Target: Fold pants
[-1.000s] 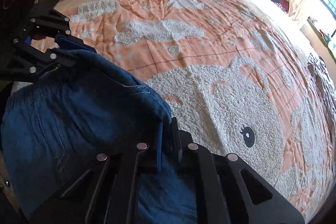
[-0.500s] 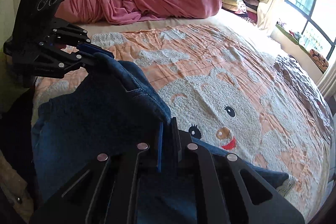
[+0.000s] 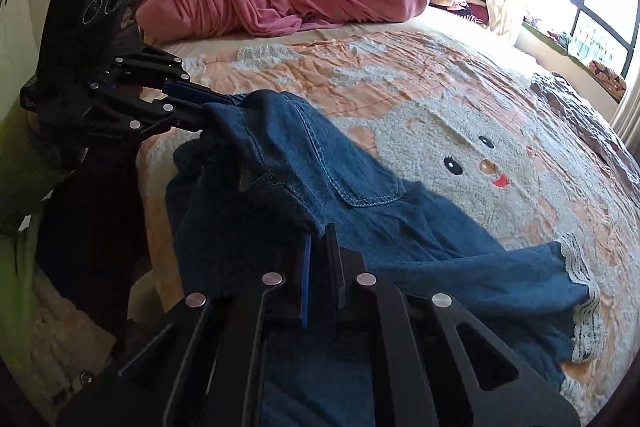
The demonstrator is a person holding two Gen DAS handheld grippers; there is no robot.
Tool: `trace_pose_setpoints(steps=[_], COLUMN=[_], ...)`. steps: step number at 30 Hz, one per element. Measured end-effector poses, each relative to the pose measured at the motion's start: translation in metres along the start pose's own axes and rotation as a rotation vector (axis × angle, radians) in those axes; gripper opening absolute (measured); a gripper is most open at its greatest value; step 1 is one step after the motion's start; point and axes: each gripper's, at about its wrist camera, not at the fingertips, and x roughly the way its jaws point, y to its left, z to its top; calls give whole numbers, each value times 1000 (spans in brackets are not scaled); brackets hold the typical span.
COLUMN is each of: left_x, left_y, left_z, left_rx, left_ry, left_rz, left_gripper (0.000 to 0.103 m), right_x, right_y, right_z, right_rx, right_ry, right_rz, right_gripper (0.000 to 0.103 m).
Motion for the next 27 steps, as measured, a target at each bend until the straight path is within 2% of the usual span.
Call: trace_pose_setpoints(steps=[4,8,14,17,19,20,21,24,27], left_x=[-9,-15,-8,-13,-19,-22,-25,-35,-45], left_y=[-13,-19,-18,-20,-19,-17,-15,-6,-6], left_z=[-13,-22,-34,-36,-38,-38,-39,-42,-31], left_rx=[15,19,1,4,-7,-17,-28,-64,-84], left_ry=[16,27,60,61,59,59,58,60,28], left_rz=[-4,-4,-16,-28,-32,-32,-24,3,-1], left_gripper=[9,9,11,13,19,35,47,47,47], right_x=[-6,-15,13,19,18,19,19,18,13], right_y=[9,24,37,44,46,45,45,44,45], right_z=[-12,-22,-46,-53,-54,-55,-56,-58,-58], right_rx=[69,61,95,115,131,141,152,172,176], right_ry=[-24,-54,20,18,5,4,-2,-12,-34], right_rz=[37,29,14,7,2,3,3,1,0], right_gripper=[6,6,6,9,9,9,9,9,9])
